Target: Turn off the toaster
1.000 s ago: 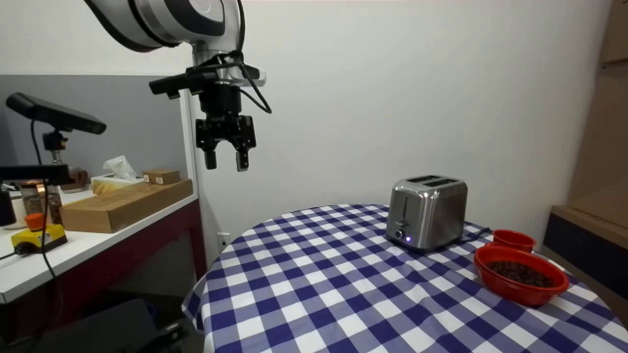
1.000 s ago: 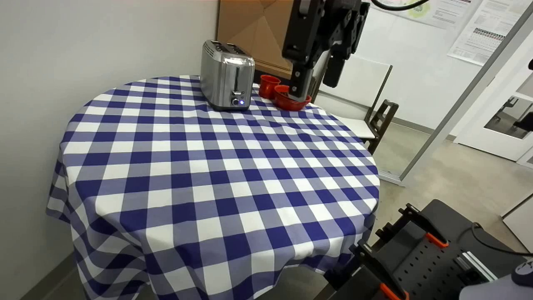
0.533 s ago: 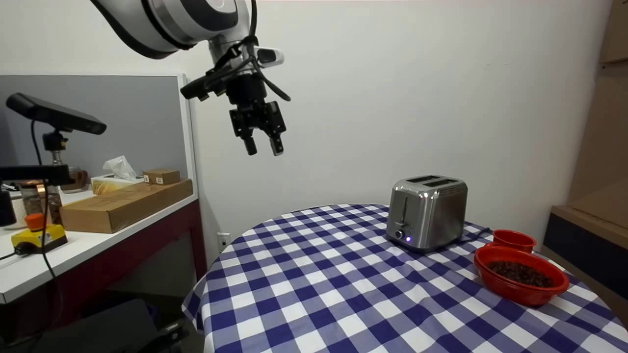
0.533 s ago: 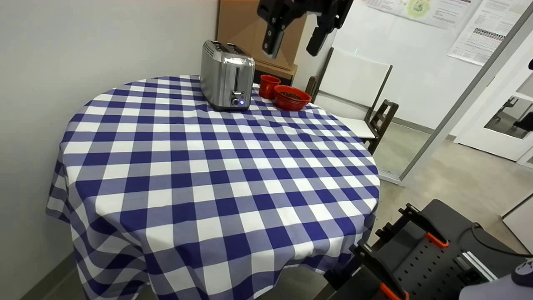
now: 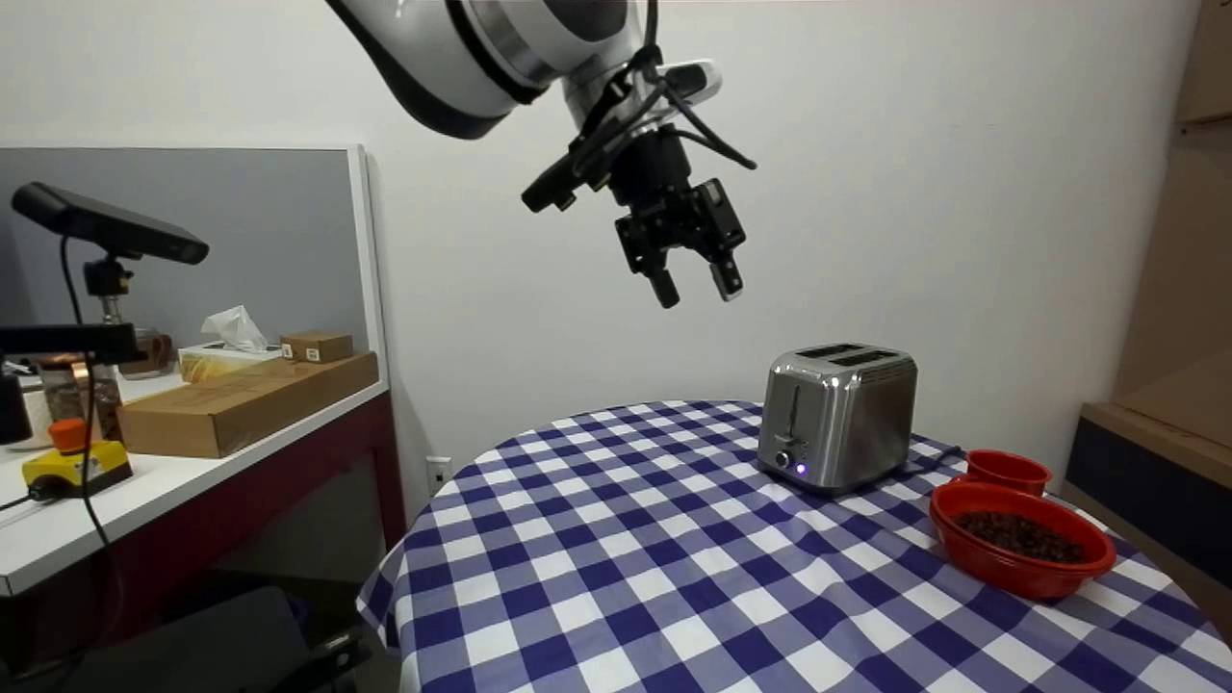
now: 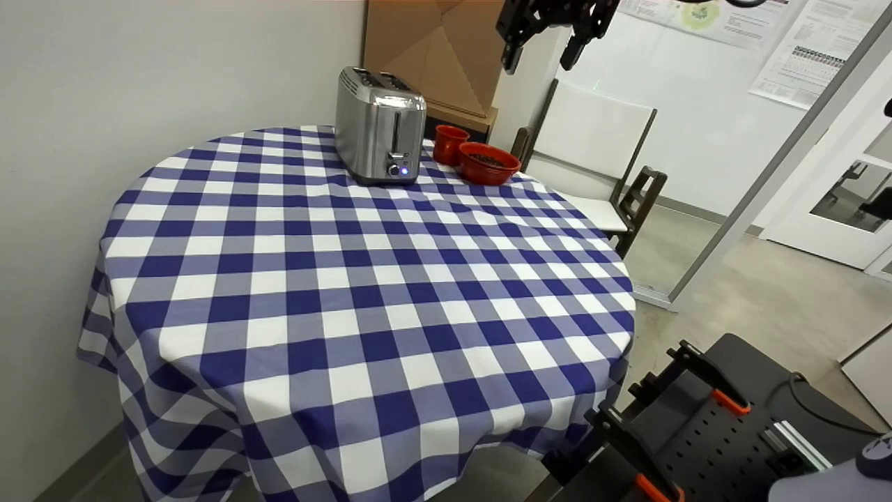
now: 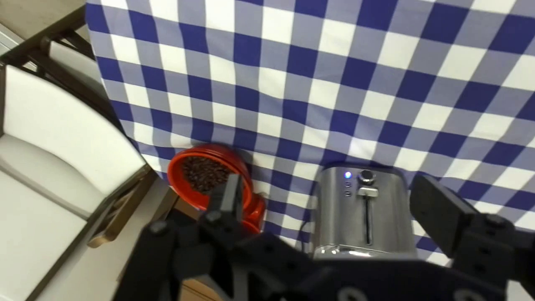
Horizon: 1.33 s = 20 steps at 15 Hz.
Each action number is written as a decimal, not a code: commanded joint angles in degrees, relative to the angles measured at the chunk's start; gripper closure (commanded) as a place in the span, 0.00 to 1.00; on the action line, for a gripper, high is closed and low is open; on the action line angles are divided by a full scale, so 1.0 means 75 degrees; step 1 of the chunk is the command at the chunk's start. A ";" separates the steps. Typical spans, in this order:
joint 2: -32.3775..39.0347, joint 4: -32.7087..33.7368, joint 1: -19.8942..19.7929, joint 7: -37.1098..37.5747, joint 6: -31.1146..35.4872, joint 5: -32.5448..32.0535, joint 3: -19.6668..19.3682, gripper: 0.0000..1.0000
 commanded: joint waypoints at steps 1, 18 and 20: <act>0.1321 0.1008 -0.0082 0.1094 0.0045 -0.0913 -0.0307 0.00; 0.5380 0.3765 0.2082 0.1651 0.2130 -0.2737 -0.2733 0.00; 0.5756 0.4092 0.2220 0.2025 0.2391 -0.3281 -0.3032 0.00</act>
